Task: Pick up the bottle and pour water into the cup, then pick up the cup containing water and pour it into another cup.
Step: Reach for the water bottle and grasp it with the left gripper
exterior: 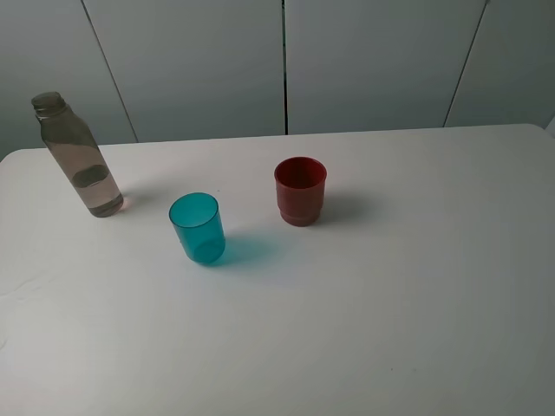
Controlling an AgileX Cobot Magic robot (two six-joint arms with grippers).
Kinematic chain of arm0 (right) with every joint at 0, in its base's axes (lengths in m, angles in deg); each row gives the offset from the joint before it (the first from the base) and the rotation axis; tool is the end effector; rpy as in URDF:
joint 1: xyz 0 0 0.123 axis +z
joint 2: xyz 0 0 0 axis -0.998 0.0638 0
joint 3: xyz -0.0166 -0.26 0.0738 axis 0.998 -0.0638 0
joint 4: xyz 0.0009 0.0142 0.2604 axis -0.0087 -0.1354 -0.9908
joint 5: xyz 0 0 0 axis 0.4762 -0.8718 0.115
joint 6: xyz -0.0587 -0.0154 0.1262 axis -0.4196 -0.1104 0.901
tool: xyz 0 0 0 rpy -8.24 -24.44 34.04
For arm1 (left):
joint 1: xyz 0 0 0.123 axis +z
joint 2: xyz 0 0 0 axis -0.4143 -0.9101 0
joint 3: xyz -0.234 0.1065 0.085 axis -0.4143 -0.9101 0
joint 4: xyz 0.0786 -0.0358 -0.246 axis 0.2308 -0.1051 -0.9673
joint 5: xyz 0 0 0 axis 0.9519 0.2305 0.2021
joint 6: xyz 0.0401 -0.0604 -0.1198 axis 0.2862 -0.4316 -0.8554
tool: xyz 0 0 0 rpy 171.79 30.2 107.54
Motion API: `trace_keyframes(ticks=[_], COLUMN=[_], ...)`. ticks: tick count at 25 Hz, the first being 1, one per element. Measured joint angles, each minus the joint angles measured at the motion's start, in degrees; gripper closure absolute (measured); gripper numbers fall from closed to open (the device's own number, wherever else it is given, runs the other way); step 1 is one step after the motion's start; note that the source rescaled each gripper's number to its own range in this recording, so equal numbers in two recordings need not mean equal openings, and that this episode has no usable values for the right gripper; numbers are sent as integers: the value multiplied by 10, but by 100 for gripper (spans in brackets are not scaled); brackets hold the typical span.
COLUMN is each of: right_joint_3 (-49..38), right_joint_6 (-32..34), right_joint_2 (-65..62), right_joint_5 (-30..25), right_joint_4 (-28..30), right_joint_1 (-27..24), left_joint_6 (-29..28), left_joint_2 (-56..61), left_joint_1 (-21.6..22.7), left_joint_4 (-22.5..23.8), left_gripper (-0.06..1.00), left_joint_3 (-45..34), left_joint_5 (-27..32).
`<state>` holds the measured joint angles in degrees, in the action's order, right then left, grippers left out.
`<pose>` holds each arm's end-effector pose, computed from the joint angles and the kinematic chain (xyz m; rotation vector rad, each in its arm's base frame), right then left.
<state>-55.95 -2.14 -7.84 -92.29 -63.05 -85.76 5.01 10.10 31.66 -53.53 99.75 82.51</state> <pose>0.0571 0.0117 0.2560 -0.0172 2.0778 0.1135 0.0576 0.0057 0.2610 -0.2027 2.0466 0.0180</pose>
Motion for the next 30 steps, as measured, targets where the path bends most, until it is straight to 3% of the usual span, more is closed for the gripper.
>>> trace_keyframes(ticks=[22, 30], right_joint_3=[0, 0], right_joint_6=[0, 0], right_joint_2=[0, 0], right_joint_5=[0, 0], right_joint_4=[0, 0], right_joint_1=[0, 0], left_joint_6=[1, 1], left_joint_2=[-1, -173], left_joint_1=[-13, -14], left_joint_4=[7, 7], left_gripper=[-6, -6], left_joint_3=[4, 90], left_joint_5=[5, 4])
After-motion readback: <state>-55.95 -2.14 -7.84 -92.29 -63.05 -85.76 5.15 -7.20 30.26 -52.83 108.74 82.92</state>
